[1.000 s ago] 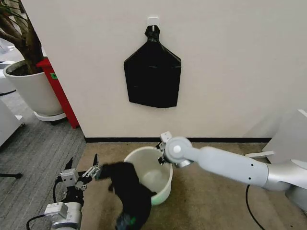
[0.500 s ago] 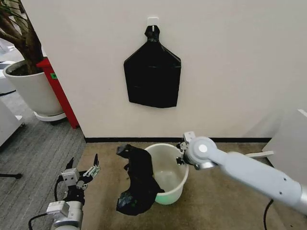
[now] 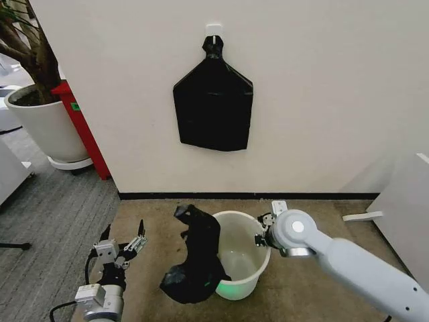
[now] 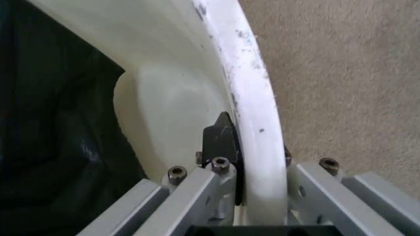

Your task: Place the garbage bag over the trash bin.

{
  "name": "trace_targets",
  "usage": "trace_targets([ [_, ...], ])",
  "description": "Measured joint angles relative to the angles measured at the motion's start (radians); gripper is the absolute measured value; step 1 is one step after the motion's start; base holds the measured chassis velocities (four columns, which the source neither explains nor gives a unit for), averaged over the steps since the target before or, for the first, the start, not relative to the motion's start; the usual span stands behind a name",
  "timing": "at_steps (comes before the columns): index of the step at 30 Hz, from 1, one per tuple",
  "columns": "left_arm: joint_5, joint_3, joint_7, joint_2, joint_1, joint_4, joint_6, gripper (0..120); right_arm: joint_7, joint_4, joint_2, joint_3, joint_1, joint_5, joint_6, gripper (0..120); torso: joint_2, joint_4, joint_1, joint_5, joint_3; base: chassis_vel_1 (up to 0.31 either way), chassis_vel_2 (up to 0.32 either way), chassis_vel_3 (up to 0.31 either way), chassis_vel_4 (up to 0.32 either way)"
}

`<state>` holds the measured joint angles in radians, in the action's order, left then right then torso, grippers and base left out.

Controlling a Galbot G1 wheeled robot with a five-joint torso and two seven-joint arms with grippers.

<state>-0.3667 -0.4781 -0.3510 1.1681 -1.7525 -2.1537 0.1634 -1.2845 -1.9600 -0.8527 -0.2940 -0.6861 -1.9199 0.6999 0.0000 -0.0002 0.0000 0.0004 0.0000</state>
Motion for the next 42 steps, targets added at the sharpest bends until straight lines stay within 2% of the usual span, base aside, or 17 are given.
trace_targets([
  [2,0.000,0.001,0.000,0.000,0.000,-0.001,-0.002,99,0.003,0.000,-0.003,0.005,-0.010,0.010,-0.001,0,0.000,0.0005,0.000,-0.0003,0.000,0.000,0.000,0.000,0.000],
  [6,0.004,0.003,0.000,-0.002,-0.007,-0.009,-0.003,99,0.022,-0.002,-0.021,0.026,-0.069,0.059,0.000,0,0.000,-0.0002,0.000,-0.0007,0.000,0.000,0.000,0.000,0.000],
  [17,0.007,0.014,0.001,-0.011,-0.009,-0.014,-0.002,99,0.029,-0.007,-0.032,0.059,-0.122,0.098,0.027,0,0.000,0.0002,0.000,-0.0002,0.000,0.000,0.000,0.000,0.000],
  [25,0.000,0.016,0.003,-0.022,-0.011,-0.016,-0.002,99,0.013,-0.041,-0.019,0.114,-0.095,0.084,0.030,28,0.000,0.0002,0.000,-0.0004,0.000,0.000,0.000,0.000,0.000],
  [28,-0.036,0.024,0.023,-0.028,-0.017,-0.021,-0.001,99,0.006,-0.065,-0.024,0.150,-0.063,0.074,0.030,39,0.000,0.0004,0.000,-0.0007,0.000,0.000,0.000,0.000,0.000],
  [30,-0.117,0.035,0.062,-0.049,-0.014,-0.029,-0.001,99,0.008,-0.100,-0.051,0.201,-0.052,0.100,0.030,48,0.000,0.0003,0.000,-0.0003,0.000,0.000,0.000,0.000,0.000],
  [31,-0.117,0.035,0.062,-0.049,-0.014,-0.029,-0.001,99,0.008,-0.100,-0.051,0.201,-0.052,0.100,0.030,48,0.000,0.0003,0.000,-0.0003,0.000,0.000,0.000,0.000,0.000],
  [33,-0.192,0.053,0.093,-0.076,0.000,-0.032,-0.011,99,0.035,-0.153,-0.080,0.230,-0.048,0.201,0.030,54,0.000,0.0004,0.000,-0.0005,0.000,0.000,0.000,0.000,0.000],
  [34,-0.261,0.073,0.109,-0.104,0.017,-0.034,-0.029,99,0.093,-0.217,-0.105,0.244,-0.054,0.311,0.031,62,0.000,0.0005,0.000,-0.0008,0.000,0.000,0.000,0.000,0.000],
  [35,-0.291,0.082,0.112,-0.117,0.026,-0.034,-0.040,99,0.117,-0.244,-0.113,0.247,-0.058,0.340,0.031,63,0.000,0.0003,0.000,-0.0006,0.000,0.000,0.000,0.000,0.000],
  [37,-0.389,0.112,0.104,-0.168,0.066,-0.033,-0.083,99,0.171,-0.318,-0.127,0.232,-0.062,0.394,0.033,73,0.000,0.0003,0.000,-0.0010,0.000,0.000,0.000,0.000,0.000],
  [39,-0.407,0.118,0.099,-0.183,0.077,-0.031,-0.096,99,0.188,-0.327,-0.127,0.224,-0.061,0.410,0.033,77,0.000,0.0004,0.000,-0.0008,0.000,0.000,0.000,0.000,0.000],
  [40,-0.441,0.128,0.086,-0.211,0.099,-0.025,-0.115,99,0.227,-0.336,-0.121,0.210,-0.061,0.447,0.033,81,0.000,0.0000,0.000,-0.0006,0.000,0.000,0.000,0.000,0.000],
  [41,-0.473,0.140,0.068,-0.238,0.119,-0.018,-0.130,99,0.270,-0.338,-0.110,0.198,-0.060,0.489,0.033,86,0.000,0.0001,0.000,-0.0007,0.000,0.000,0.000,0.000,0.000],
  [42,-0.562,0.161,0.026,-0.291,0.159,-0.007,-0.185,99,0.311,-0.338,-0.104,0.188,-0.048,0.522,0.033,98,0.000,-0.0001,0.000,-0.0006,0.000,0.000,0.000,0.000,0.000],
])
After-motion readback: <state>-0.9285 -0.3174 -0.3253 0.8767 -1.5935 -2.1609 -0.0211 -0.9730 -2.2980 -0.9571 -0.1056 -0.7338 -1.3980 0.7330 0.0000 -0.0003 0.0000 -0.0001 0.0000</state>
